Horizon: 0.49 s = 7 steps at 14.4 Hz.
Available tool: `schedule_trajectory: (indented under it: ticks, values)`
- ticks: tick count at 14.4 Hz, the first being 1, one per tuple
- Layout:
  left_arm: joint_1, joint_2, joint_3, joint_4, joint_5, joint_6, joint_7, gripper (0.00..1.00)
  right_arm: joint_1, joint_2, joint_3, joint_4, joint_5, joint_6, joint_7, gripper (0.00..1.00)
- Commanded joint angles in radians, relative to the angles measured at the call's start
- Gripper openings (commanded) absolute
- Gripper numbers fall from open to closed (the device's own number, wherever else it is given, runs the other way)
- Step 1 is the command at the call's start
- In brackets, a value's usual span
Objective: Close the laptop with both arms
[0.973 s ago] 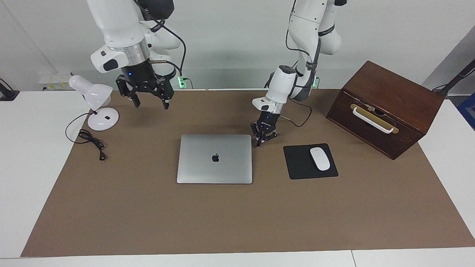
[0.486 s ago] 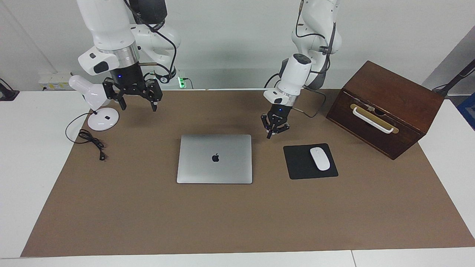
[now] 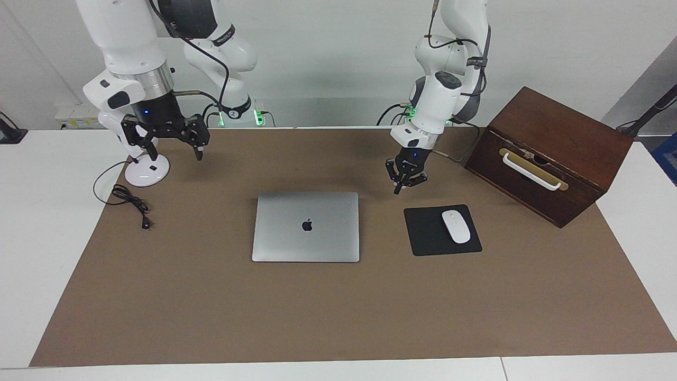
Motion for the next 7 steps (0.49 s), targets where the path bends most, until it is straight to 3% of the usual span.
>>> schedule_trajectory:
  ticks: [1,2,3,4,5,6,7]
  values:
    - [0.087,-0.029,-0.008,0.117,0.123,-0.223,0.028,0.0,-0.031,-0.012,0.009,-0.023,0.007,0.014,-0.019,1.0]
    - [0.098,-0.029,-0.008,0.157,0.145,-0.279,0.031,0.0,-0.041,-0.012,0.009,-0.023,0.008,0.012,-0.019,1.0]
    - [0.112,-0.029,-0.008,0.183,0.145,-0.311,0.036,0.07,-0.047,-0.012,0.009,-0.021,0.007,0.012,-0.021,1.0]
    - [0.118,-0.033,-0.008,0.197,0.146,-0.331,0.037,0.23,-0.047,-0.012,0.007,-0.021,0.007,0.012,-0.021,1.0]
    - [0.121,-0.044,-0.007,0.201,0.146,-0.341,0.034,0.83,-0.047,-0.013,0.007,-0.021,0.008,0.011,-0.021,1.0]
    - [0.138,-0.055,-0.007,0.202,0.146,-0.347,0.036,1.0,-0.047,-0.013,0.007,-0.021,0.007,0.009,-0.021,1.0]
    - [0.164,-0.062,-0.008,0.202,0.146,-0.35,0.039,1.0,-0.047,-0.013,0.007,-0.021,0.008,0.009,-0.019,1.0]
